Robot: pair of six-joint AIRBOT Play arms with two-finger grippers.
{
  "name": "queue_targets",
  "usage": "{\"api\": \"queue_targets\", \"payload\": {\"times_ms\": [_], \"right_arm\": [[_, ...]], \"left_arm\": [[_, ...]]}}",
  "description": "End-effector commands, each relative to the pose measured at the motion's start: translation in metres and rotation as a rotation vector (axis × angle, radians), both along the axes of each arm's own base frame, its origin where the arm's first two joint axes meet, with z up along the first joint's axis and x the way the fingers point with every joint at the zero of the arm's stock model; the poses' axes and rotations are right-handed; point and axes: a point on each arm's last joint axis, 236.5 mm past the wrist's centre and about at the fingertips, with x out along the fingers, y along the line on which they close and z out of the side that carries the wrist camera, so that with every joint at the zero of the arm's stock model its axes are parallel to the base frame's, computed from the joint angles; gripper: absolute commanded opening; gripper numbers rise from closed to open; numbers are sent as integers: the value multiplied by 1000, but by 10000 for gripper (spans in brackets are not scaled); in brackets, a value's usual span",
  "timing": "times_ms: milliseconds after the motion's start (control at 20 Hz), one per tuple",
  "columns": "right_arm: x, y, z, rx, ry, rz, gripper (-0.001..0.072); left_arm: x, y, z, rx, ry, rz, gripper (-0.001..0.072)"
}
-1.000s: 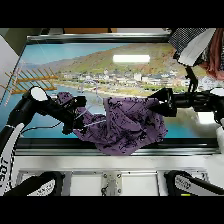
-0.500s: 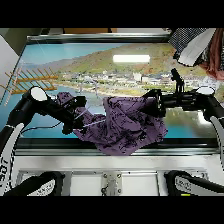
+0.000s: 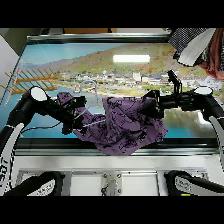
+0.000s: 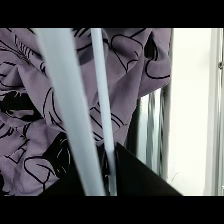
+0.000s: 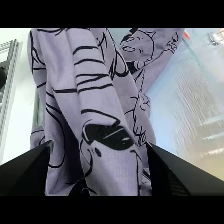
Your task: Fold the clothes and pants, and hang the long-sleeved shirts on hangers.
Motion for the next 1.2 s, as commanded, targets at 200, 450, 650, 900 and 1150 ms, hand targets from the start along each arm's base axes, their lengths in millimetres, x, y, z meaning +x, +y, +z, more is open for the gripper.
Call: {"api": "queue_targets", "payload": {"times_ms": [200, 450, 650, 900, 1150], "right_arm": [[0, 0, -1, -2, 4, 1, 655], [-1, 0, -1, -2, 4, 3, 302], [-1, 0, -1, -3, -27, 14, 29], [-1, 0, -1, -4, -32, 13, 30], [-1, 0, -1, -4, -33, 15, 27]], "left_arm": [[0, -1, 1, -4, 0, 0, 19], [0, -1, 1, -5, -1, 1, 19], [0, -1, 1, -4, -1, 1, 19], [1, -1, 1, -3, -2, 1, 19], [0, 10, -7, 60, 16, 27, 135]]}}
